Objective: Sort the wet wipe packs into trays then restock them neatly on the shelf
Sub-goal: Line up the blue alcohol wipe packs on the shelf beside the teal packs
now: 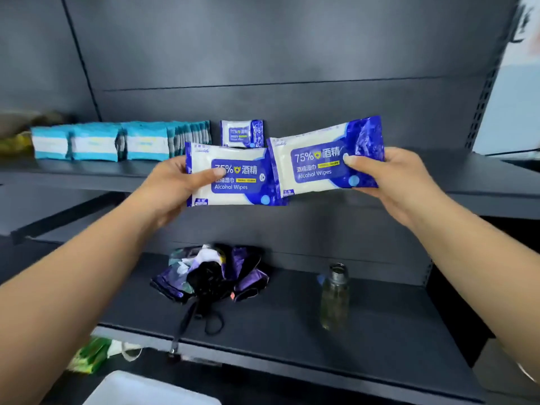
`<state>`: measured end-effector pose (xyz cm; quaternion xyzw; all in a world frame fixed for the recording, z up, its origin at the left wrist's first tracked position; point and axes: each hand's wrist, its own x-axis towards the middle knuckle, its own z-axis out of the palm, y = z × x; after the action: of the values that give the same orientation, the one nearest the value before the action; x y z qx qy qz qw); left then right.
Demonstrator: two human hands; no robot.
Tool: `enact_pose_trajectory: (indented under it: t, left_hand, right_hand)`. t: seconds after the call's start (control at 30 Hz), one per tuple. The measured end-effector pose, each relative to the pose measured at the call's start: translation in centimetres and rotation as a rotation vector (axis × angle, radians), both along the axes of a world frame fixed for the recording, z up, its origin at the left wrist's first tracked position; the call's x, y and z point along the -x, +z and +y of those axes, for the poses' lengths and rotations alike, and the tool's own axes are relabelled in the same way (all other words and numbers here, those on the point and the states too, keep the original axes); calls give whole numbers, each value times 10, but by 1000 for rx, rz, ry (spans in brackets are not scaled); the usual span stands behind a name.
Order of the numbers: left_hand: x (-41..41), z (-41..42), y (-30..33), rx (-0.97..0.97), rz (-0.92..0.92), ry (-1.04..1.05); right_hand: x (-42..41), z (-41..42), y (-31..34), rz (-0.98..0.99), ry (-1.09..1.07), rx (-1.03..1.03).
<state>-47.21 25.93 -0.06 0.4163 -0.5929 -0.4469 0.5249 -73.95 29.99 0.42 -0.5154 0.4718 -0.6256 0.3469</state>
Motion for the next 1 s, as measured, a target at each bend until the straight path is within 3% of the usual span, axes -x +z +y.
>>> enact_pose_trajectory:
  t: [0.37, 0.57, 0.8, 1.0]
  left_hand:
    - [-75, -157, 22, 160, -271, 363]
    - [-97, -209, 10, 326, -440, 721]
    - [-106, -229, 0, 300, -444, 721]
    - [-105, -228, -2, 301, -483, 717]
  right_hand:
    - [-56, -195, 37, -36, -68, -60]
    - [-90, -317, 34, 17, -121, -107]
    - [-118, -400, 19, 63, -25, -174]
    - [-120, -422, -1, 68, -64, -182]
